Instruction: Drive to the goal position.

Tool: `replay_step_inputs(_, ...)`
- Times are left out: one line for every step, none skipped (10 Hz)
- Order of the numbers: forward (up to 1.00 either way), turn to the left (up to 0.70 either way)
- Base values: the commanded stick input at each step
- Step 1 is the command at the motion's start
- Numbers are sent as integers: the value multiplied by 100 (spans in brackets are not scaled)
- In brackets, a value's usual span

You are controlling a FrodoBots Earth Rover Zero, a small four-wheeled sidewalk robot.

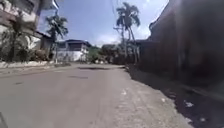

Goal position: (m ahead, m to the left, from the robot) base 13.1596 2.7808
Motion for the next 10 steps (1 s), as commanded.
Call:
replay_step_inputs(100, 0)
replay_step_inputs(100, 0)
replay_step_inputs(100, 0)
replay_step_inputs(100, 0)
replay_step_inputs(100, 0)
replay_step_inputs(100, 0)
replay_step_inputs(100, 0)
replay_step_inputs(100, 0)
replay_step_inputs(100, -23)
replay_step_inputs(100, -40)
